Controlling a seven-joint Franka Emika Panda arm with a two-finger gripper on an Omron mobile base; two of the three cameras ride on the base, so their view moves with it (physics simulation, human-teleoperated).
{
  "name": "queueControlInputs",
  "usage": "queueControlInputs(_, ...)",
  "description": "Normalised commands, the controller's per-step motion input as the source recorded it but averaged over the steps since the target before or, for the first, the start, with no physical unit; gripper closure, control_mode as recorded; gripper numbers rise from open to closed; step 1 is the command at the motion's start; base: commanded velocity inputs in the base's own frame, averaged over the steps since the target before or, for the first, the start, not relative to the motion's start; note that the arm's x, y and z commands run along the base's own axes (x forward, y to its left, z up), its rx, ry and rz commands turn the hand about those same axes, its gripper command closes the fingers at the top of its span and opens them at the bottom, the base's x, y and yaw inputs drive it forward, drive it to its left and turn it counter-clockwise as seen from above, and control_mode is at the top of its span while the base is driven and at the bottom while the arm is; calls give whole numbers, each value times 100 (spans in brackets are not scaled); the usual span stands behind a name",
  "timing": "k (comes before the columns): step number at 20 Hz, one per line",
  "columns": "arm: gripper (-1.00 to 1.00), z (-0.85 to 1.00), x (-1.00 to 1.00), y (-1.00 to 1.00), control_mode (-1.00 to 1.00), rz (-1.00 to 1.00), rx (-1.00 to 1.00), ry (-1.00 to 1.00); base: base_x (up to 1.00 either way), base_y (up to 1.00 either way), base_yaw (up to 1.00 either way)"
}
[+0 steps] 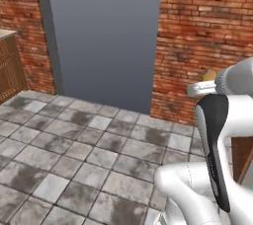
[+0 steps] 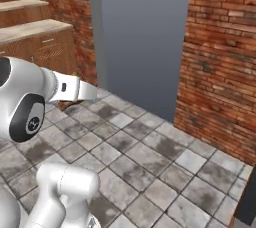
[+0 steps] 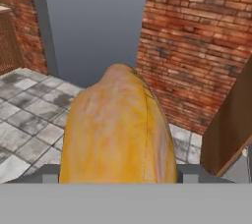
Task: Gather the mushroom and avocado from the fridge and place them on a tray on the dining counter. Then gather the steak and chicken drumstick from the fridge and place them on the other tray.
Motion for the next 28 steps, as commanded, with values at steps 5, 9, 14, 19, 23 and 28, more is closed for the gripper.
queueControlInputs(5,100,0,0,0,100,0,0,0,37,-2,60)
queueControlInputs(9,100,0,0,0,100,0,0,0,43,-34,54)
queueControlInputs(14,100,0,0,0,100,0,0,0,60,-39,49)
queueControlInputs(19,100,0,0,0,100,0,0,0,81,-26,46)
queueControlInputs(23,100,0,0,0,100,0,0,0,97,-1,35)
queueControlInputs(28,100,0,0,0,100,0,0,0,100,2,30)
